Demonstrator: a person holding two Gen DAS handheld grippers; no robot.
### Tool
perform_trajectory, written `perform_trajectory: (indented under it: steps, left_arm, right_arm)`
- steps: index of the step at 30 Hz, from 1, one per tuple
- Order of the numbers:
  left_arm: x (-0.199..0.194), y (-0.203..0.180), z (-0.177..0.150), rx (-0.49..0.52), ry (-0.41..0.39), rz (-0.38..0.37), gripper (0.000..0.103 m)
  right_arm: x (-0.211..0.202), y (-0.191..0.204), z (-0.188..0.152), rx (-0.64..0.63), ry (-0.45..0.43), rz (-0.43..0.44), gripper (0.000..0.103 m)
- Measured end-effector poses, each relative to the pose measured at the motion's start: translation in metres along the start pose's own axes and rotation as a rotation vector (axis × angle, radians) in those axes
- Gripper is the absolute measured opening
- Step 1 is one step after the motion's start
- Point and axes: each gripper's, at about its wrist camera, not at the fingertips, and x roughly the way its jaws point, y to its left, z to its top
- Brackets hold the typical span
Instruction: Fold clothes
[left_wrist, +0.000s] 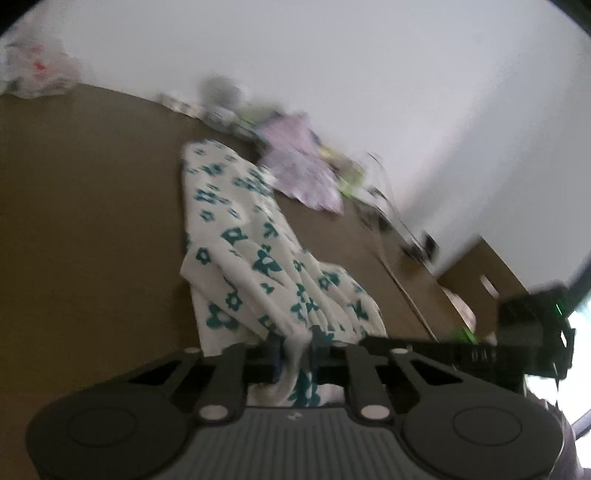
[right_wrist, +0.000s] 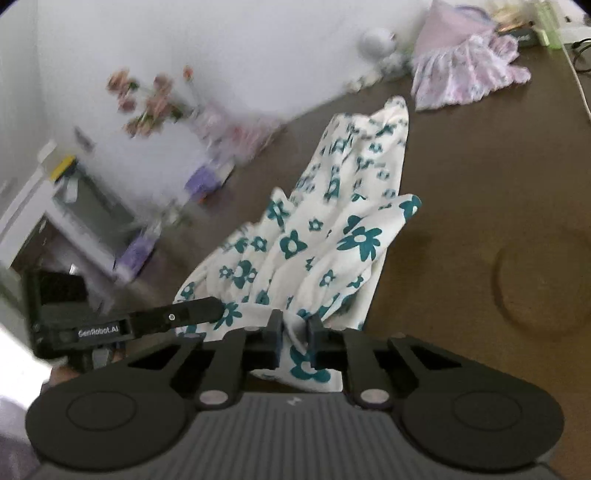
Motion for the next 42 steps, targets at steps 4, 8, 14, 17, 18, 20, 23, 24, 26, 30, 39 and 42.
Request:
perform_trajectory:
  steps: [4, 8, 14, 17, 18, 20, 23, 24, 26, 30, 39, 42]
  left_arm:
    - [-0.011, 0.003, -0.017, 0.001, 0.013, -0.034, 0.031]
    - [-0.011, 0.002, -0.004, 0.003, -0.085, 0.037, 0.079]
    - [0.023, 0.008, 0.026, -0.011, -0.042, -0.042, 0.003]
    - [0.028, 0.015, 0.028, -0.027, -0.046, -0.079, 0.004]
    - [0.036, 0.02, 0.028, -0.038, -0.027, -0.03, 0.004]
    - [0.049, 0.026, 0.026, -0.031, -0.003, 0.039, 0.007]
    - [0.047, 0.02, 0.019, 0.012, -0.036, 0.051, 0.008]
    - [0.046, 0.019, 0.017, 0.02, -0.045, 0.054, 0.009]
    - [0.04, 0.02, 0.015, 0.016, -0.064, 0.053, 0.016]
    - [0.036, 0.016, 0.013, 0.043, -0.094, 0.114, 0.048]
    - [0.018, 0.007, 0.003, 0.162, -0.125, 0.195, 0.047]
    - [-0.017, -0.002, -0.001, 0.257, -0.215, 0.134, 0.047]
  right_arm:
    - [-0.017, 0.006, -0.02, -0.023, 0.022, -0.025, 0.035]
    - [-0.024, 0.0, -0.009, 0.009, -0.13, -0.078, 0.053]
    - [0.015, -0.012, 0.012, 0.067, -0.084, 0.05, 0.004]
    - [0.017, -0.005, 0.016, 0.035, -0.094, 0.083, 0.004]
    - [0.023, -0.01, 0.016, 0.042, -0.076, 0.046, 0.004]
    - [0.035, -0.01, 0.014, -0.006, -0.055, -0.026, 0.003]
    - [0.027, 0.006, 0.008, -0.127, -0.11, -0.104, 0.011]
    - [0.023, 0.013, 0.006, -0.169, -0.133, -0.129, 0.025]
    - [0.013, 0.026, 0.002, -0.253, -0.181, -0.181, 0.048]
    - [-0.002, 0.047, -0.005, -0.344, -0.241, -0.131, 0.038]
    - [0.047, 0.06, -0.03, -0.455, -0.077, -0.217, 0.009]
    - [0.046, 0.062, -0.031, -0.461, -0.077, -0.22, 0.009]
